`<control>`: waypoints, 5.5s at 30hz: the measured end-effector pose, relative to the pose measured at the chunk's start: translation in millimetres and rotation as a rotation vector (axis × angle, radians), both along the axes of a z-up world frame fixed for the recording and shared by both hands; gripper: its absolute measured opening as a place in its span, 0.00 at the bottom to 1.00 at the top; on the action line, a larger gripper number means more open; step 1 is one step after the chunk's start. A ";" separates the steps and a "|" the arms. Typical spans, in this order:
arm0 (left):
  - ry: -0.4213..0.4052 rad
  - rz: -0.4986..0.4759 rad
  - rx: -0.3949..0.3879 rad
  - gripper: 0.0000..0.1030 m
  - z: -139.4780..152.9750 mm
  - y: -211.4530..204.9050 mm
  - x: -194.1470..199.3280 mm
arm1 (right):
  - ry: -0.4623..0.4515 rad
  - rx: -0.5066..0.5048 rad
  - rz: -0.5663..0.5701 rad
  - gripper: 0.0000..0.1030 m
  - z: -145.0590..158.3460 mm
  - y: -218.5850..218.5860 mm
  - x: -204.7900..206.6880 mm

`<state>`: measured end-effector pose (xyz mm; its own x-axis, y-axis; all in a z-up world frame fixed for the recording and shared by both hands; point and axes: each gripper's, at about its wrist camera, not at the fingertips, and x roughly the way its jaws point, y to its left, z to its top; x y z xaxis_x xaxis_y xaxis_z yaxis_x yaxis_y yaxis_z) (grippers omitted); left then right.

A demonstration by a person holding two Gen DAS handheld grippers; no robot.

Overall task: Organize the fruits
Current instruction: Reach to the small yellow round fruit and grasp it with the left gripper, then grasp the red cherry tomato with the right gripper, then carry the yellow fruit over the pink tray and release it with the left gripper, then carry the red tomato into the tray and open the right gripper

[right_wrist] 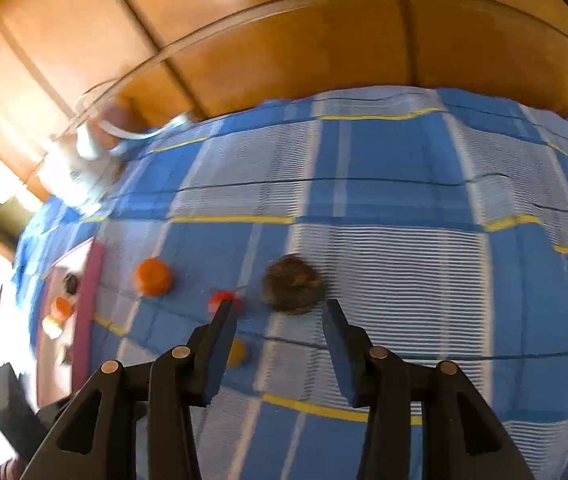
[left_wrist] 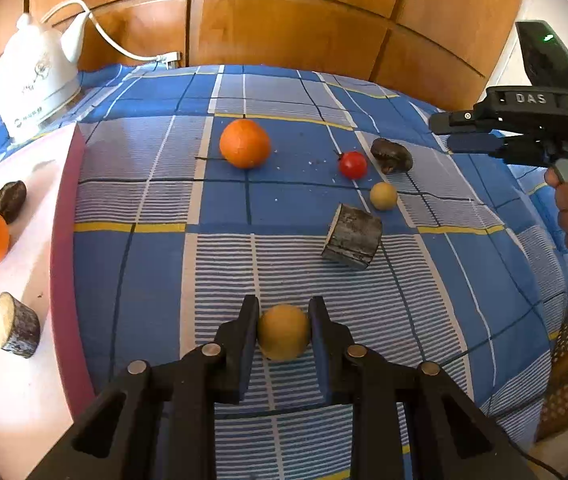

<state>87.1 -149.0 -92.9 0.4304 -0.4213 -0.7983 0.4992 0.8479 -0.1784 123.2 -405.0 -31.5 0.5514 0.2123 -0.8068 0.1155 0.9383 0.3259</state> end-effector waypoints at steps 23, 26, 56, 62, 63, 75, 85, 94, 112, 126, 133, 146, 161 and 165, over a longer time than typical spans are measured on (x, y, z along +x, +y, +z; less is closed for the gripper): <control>-0.006 -0.007 -0.049 0.26 -2.8 6.3 -0.5 | 0.135 -0.315 0.263 0.25 -48.3 89.1 62.7; -0.005 -0.006 -0.050 0.26 -2.8 6.5 -0.4 | 0.121 -0.332 0.273 0.25 -43.9 92.6 57.3; -0.042 -0.015 -0.013 0.25 -0.8 3.2 -6.3 | 0.244 -0.288 0.085 0.25 -53.0 21.3 9.5; -0.029 -0.020 -0.034 0.25 4.5 7.3 -5.3 | 0.243 -0.300 0.091 0.25 -53.2 24.9 10.6; -0.030 -0.018 -0.043 0.25 7.8 9.4 -5.4 | 0.242 -0.305 0.093 0.26 -53.1 26.5 10.3; -0.131 0.264 -0.178 0.25 79.3 123.1 32.3 | 0.238 -0.319 0.100 0.25 -56.6 40.1 6.0; -0.069 0.522 -0.069 0.25 52.0 223.3 120.8 | 0.235 -0.318 0.106 0.25 -57.0 45.2 4.9; -0.067 0.570 -0.049 0.43 43.0 229.7 128.4 | 0.235 -0.317 0.108 0.25 -56.4 44.4 5.0; -0.122 0.586 -0.018 0.44 66.4 198.5 25.5 | 0.232 -0.337 0.112 0.25 -56.9 46.0 4.8; -0.157 0.545 -0.004 0.46 74.0 186.9 -6.1 | 0.226 -0.349 0.108 0.25 -56.3 49.7 2.9; -0.141 0.536 -0.006 0.47 71.3 185.9 -10.0 | 0.222 -0.347 0.107 0.25 -56.7 48.8 2.4; -0.129 0.568 -0.017 0.47 64.9 200.2 -13.2 | 0.020 -0.266 0.113 0.25 8.8 66.6 -11.0; -0.118 0.636 -0.025 0.47 60.1 228.3 -18.6 | -0.065 -0.061 0.538 0.25 22.5 266.5 29.2; -0.114 0.645 -0.033 0.47 59.7 233.5 -18.9 | -0.037 -0.059 0.565 0.25 9.2 298.5 45.2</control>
